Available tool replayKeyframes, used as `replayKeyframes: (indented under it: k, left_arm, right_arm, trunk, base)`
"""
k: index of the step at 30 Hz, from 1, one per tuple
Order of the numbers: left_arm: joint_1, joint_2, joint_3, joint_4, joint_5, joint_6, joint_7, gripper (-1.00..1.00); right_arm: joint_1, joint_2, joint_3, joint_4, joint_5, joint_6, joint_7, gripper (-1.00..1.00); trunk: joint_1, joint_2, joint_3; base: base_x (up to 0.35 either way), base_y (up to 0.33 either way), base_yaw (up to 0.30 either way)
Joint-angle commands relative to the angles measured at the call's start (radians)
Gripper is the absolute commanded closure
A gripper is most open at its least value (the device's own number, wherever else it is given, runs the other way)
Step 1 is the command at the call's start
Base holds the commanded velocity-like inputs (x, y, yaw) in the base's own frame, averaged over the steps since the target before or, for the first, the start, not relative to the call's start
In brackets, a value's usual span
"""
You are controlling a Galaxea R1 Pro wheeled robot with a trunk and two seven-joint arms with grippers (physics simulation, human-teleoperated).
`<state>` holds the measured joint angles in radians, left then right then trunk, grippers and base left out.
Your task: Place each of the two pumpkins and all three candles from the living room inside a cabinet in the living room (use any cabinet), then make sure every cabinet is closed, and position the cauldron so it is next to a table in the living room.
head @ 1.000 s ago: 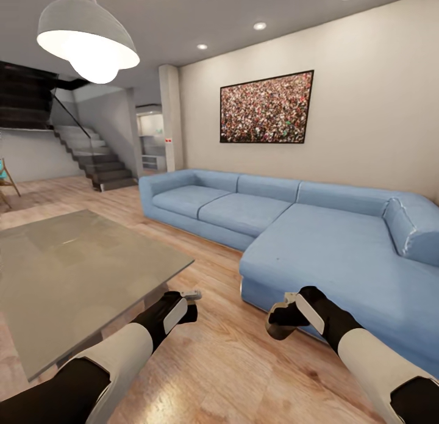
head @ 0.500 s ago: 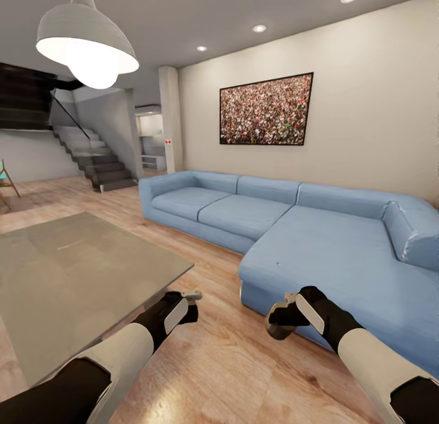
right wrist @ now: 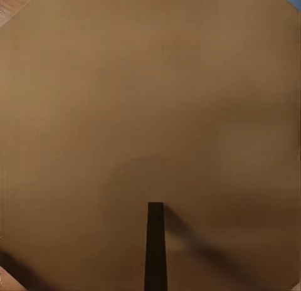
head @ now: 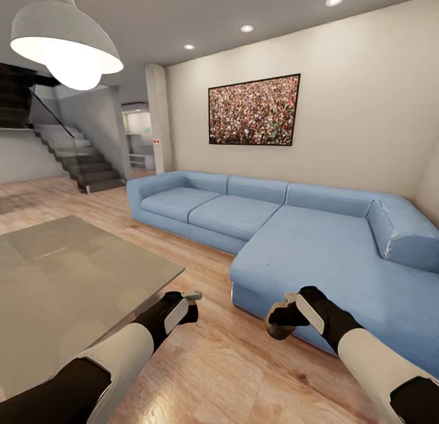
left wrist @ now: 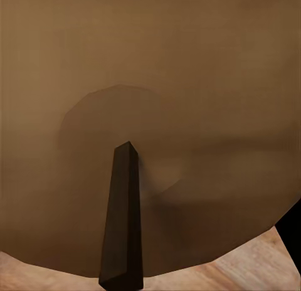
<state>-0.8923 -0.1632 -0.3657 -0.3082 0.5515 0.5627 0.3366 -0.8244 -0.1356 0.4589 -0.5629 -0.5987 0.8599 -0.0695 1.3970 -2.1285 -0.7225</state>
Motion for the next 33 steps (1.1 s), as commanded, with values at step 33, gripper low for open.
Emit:
replayKeyframes:
  k: [33]
  left_arm:
    - [0.000,-0.006,-0.009,-0.002,0.010,0.003,0.008,1.00]
  right_arm:
    - [-0.001,-0.001,0.007,-0.002,-0.012,0.001,-0.007,1.00]
  trunk:
    - [-0.127,0.231,0.134]
  base:
    - [0.000,0.000,0.013]
